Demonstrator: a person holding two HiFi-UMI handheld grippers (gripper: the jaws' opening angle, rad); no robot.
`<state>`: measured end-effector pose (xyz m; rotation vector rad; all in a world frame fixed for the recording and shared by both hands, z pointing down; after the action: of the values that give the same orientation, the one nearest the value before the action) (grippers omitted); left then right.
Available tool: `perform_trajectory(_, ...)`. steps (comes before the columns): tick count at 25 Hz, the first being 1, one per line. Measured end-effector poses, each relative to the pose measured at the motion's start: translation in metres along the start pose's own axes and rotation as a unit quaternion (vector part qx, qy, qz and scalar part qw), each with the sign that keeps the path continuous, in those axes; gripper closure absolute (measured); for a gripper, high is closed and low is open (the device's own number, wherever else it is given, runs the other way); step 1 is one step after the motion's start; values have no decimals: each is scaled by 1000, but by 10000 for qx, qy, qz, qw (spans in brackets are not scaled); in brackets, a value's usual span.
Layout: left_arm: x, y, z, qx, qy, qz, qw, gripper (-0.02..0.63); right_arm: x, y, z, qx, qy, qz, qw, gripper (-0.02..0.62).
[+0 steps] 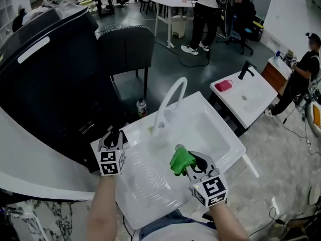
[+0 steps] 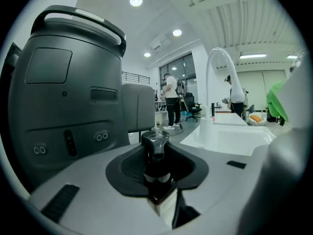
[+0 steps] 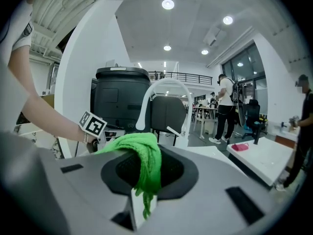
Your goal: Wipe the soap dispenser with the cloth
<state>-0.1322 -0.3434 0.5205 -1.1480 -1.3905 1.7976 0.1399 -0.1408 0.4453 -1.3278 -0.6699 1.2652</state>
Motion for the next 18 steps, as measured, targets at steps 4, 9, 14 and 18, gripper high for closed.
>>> perform_trajectory(4, 0, -6, -5, -142, 50, 140, 9998, 494, -1, 0, 3, 0, 55, -17, 10000, 531)
perform_trajectory(9, 2, -4, -4, 251, 390, 363, 9983, 285, 1, 2, 0, 14, 61, -63, 10000, 531)
perform_trajectory(14, 42, 7, -10, 649, 450, 132, 9968, 249, 7, 4, -10, -112, -37, -184, 9998, 531)
perform_trajectory(18, 91, 17, -25, 742, 584, -343, 9949, 249, 11, 7, -14, -55, -48, -280, 9996, 531)
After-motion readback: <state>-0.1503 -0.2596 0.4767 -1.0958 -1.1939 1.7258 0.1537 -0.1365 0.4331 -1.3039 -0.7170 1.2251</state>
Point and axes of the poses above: the fingertips, and each gripper's own axes: x backward along the fingers, z to its left, y out of its top, the point moved 8 cm from there along x, backward along the fingers, and after that the axes turned 8 degrees about x, right-handed, at the moved point
